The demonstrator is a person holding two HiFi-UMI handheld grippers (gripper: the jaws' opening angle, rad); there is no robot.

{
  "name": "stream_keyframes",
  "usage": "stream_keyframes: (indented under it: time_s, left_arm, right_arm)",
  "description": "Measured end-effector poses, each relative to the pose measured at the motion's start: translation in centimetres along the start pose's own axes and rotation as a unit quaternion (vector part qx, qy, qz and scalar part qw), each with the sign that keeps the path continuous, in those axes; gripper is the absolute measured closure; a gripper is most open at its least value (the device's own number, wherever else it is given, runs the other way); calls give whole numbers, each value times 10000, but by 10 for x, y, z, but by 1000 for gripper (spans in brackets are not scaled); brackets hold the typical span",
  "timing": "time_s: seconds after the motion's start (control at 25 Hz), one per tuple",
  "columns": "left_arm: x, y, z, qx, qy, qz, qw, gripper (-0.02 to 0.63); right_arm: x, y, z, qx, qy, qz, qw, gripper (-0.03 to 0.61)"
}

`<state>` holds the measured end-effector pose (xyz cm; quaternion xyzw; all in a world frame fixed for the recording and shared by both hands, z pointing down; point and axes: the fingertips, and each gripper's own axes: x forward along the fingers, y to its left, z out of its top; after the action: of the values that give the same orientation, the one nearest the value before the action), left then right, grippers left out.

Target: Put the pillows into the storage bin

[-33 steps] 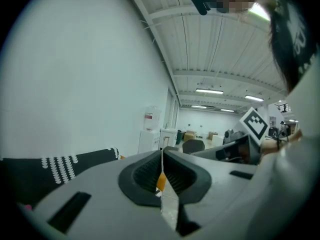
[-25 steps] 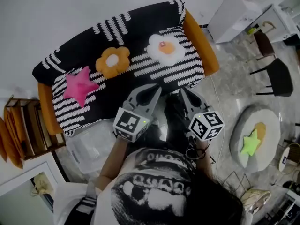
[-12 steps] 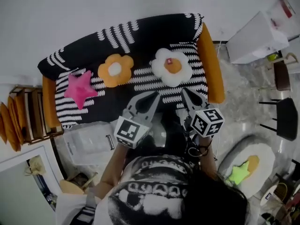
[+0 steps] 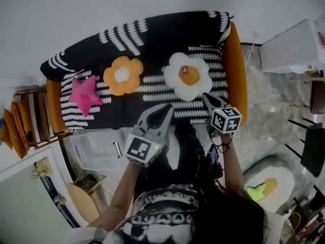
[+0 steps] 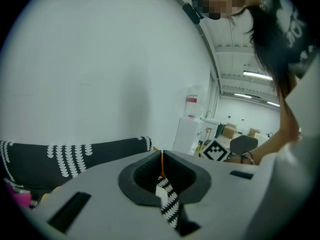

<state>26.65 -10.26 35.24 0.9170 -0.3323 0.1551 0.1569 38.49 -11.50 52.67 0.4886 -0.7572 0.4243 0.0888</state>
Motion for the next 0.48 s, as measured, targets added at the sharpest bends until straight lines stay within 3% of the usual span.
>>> stream_keyframes:
  time_s: [0.08,0.16,0.32,0.48]
  left_arm:
    - [15,6,-10,-60,85,30,9999,601]
    - [29,13,-23,-131,204,62,9997,601]
    - [60,31,-52,-264,481,100,9984,601]
    - [83,49,-74,-224,661,176,9974,601]
  right_arm:
    - [24,-37,-16,276,217,-95,9993,578]
    - [47,-74,-35,468,474,-246,9975,516]
    - [88,-145,-70,665,926,-672,9912,464]
    - [124,-198,-103,1036,1256,-922,9823,370]
